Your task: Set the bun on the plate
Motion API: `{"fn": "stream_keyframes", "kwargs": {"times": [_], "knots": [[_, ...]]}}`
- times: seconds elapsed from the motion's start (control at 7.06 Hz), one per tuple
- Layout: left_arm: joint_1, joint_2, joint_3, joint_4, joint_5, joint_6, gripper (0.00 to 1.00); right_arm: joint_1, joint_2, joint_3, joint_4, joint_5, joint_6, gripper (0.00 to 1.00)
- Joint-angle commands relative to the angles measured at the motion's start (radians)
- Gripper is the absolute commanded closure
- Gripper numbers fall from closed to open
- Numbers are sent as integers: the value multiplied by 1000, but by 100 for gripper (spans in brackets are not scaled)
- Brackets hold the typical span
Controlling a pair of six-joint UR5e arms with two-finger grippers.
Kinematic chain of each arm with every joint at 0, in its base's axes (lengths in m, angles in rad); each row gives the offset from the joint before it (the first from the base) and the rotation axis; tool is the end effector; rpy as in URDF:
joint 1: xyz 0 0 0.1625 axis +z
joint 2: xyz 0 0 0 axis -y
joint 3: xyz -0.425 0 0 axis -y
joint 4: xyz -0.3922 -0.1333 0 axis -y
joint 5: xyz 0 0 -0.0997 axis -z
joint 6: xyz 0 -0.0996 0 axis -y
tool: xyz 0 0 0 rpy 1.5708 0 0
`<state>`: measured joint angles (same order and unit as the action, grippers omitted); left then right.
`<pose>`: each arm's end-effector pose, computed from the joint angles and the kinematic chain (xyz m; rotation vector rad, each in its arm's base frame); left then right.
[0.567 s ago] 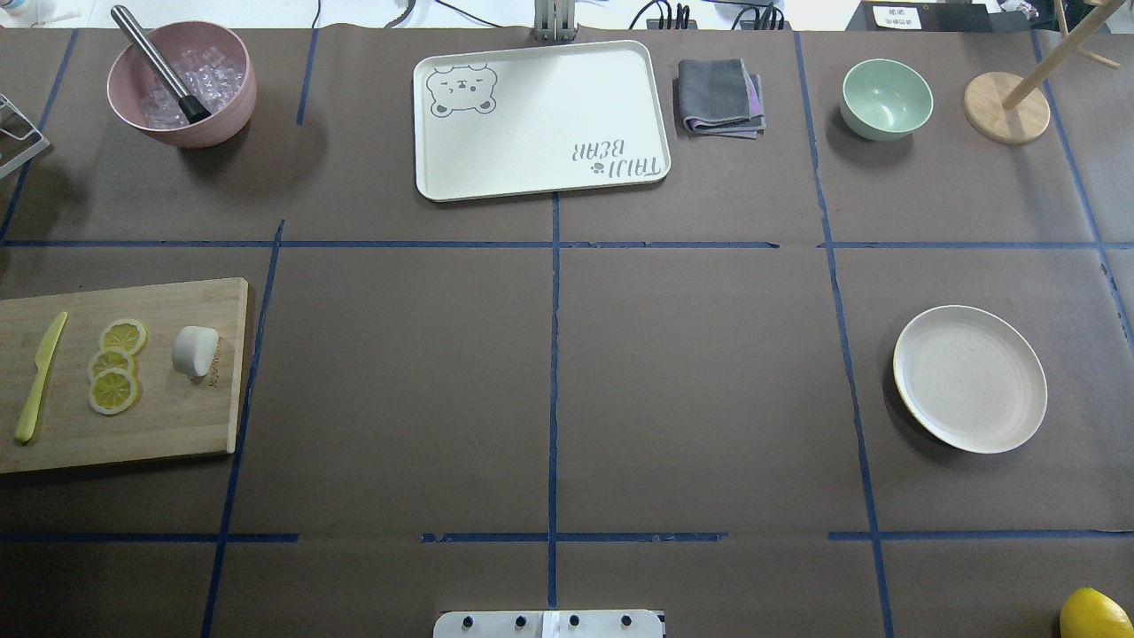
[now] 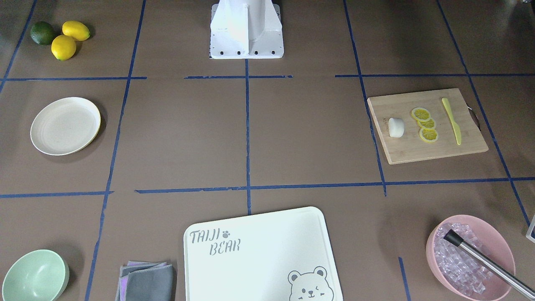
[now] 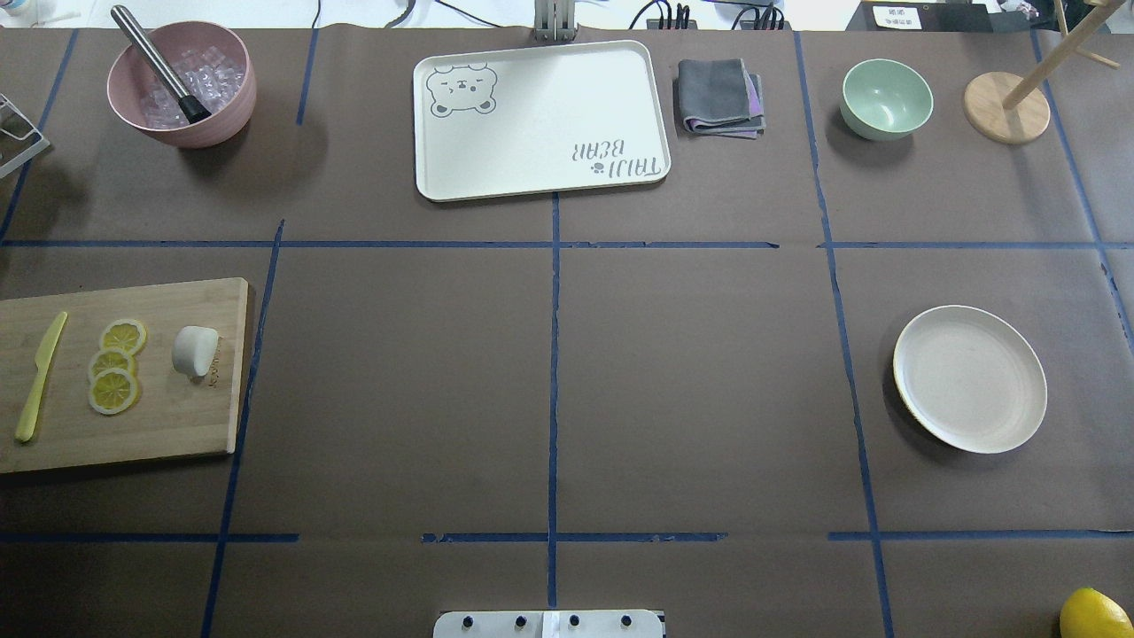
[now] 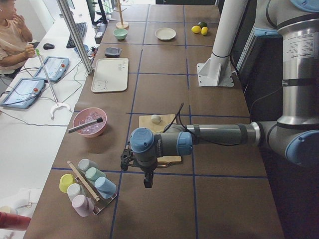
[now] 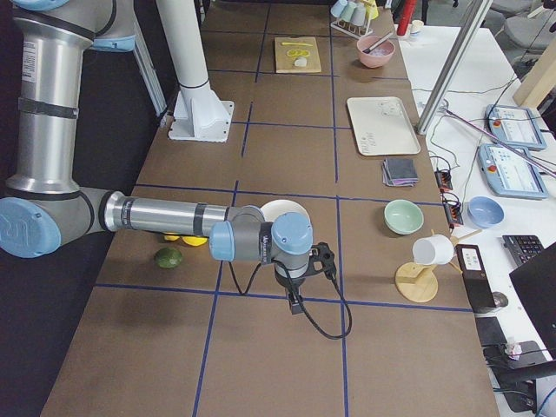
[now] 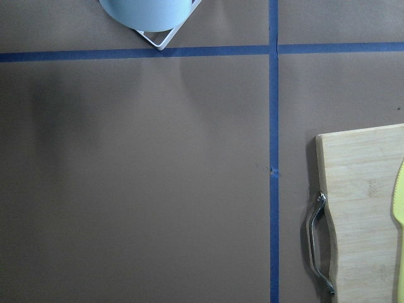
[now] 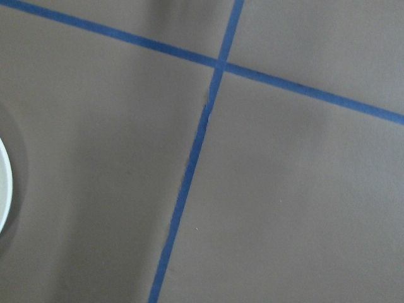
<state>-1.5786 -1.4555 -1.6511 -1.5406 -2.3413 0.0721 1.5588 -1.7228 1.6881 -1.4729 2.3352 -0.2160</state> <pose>-0.0673 -0.4374 0.6762 -0.0311 0.7721 0.0359 0.0592 -0.4324 0.6617 0.1379 -0.7560 -0.2408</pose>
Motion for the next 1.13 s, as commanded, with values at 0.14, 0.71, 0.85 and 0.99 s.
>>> {"fn": "stream_keyframes", "kwargs": {"times": [0.14,0.71,0.85,0.99], "knots": [[0,0,-1,0,-1,-5,0,-116,26,35,196,111,148,0],[2,14,-3,-3,-3,-6,0,-487,14,42,655,-122,833,0],[2,15,-1,-3,-3,-6,0,-578,8,-12,670,-214,898,0],[2,20,-3,-3,-3,-6,0,-594,6,-75,777,-246,900,0]]}}
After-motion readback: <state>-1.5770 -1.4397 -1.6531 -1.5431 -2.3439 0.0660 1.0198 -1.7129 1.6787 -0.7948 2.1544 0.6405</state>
